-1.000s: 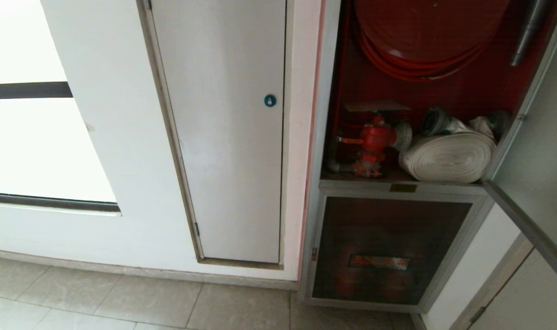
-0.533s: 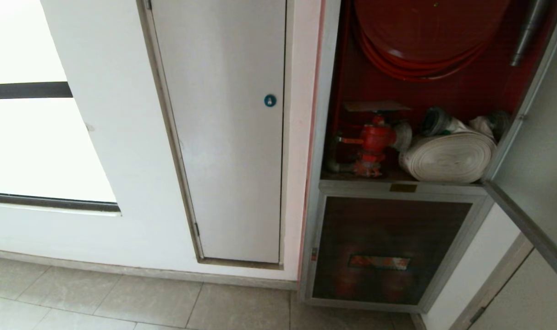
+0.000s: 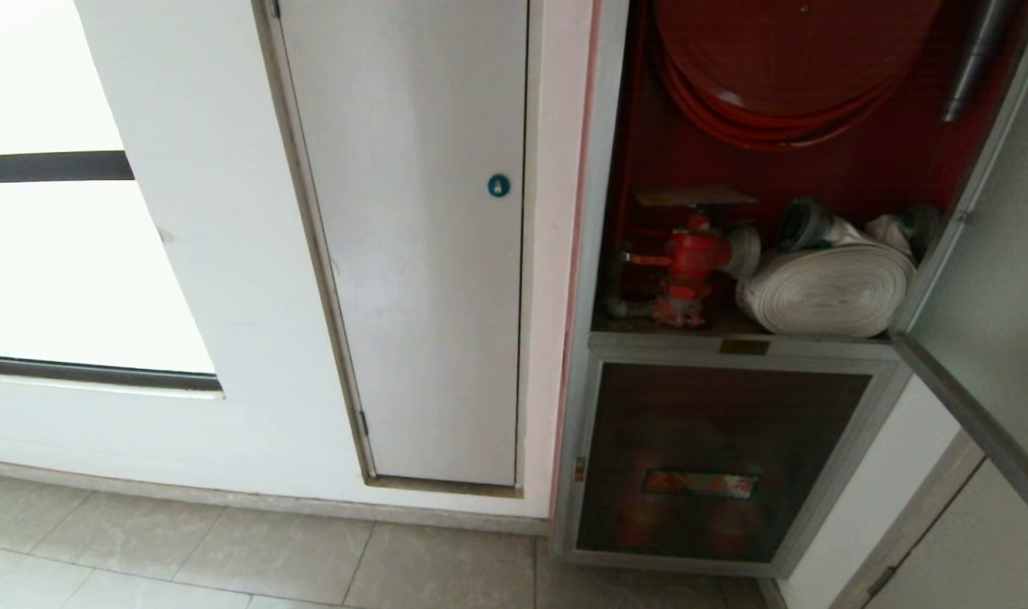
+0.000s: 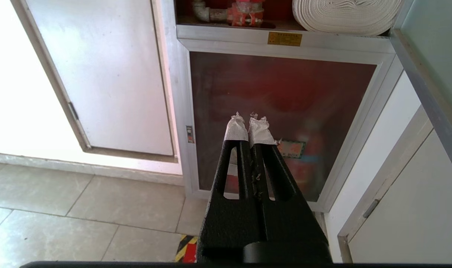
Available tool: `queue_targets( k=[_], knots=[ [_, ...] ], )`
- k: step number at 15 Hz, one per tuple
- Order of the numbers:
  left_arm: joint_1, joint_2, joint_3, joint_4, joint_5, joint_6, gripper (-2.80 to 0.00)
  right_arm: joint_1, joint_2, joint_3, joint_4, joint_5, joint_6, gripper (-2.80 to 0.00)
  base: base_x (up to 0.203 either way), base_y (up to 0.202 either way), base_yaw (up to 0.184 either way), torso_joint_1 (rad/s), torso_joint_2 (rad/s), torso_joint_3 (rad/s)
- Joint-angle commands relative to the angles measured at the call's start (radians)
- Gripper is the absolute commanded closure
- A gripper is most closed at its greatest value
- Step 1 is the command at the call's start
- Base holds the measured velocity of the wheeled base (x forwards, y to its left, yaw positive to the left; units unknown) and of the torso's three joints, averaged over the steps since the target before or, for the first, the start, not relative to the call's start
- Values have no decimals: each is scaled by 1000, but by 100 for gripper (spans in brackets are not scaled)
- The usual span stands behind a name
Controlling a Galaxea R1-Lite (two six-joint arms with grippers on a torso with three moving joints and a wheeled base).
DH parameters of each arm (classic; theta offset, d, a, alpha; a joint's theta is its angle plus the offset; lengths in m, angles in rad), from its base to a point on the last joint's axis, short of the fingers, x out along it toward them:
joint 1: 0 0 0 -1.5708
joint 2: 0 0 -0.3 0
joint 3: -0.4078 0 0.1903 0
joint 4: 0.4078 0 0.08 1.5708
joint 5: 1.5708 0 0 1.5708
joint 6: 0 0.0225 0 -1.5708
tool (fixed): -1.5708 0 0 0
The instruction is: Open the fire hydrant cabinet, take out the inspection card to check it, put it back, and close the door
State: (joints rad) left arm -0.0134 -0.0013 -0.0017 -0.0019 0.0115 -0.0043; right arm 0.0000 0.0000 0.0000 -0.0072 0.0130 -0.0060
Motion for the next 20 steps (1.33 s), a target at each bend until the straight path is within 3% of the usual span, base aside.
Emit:
queue_targets(
  k=[1, 5, 8, 12, 15, 20],
  knots=[
    [0, 1, 0, 0, 1, 0, 0, 0, 0, 5, 0, 1, -2, 0, 0, 0, 0, 0, 0, 0],
    [0, 1, 0, 0, 1, 0, 0, 0, 0, -40, 7, -1, -1, 0, 0, 0, 0, 0, 0, 0],
    [0, 1, 0, -1, 1, 0, 0, 0, 65, -162, 46, -11, 0, 0, 0, 0, 0, 0, 0, 0],
    [0, 1, 0, 0, 1, 0, 0, -2, 242, -349, 51, -88, 0, 0, 0, 0, 0, 0, 0, 0],
    [0, 1, 0, 0, 1, 0, 0, -55, 347, -506, 53, -213, -23, 0, 0, 0, 0, 0, 0, 0],
    [0, 1, 0, -1, 1, 0, 0, -223, 521, -695, 53, -590, -72, 0, 0, 0, 0, 0, 0, 0]
  ],
)
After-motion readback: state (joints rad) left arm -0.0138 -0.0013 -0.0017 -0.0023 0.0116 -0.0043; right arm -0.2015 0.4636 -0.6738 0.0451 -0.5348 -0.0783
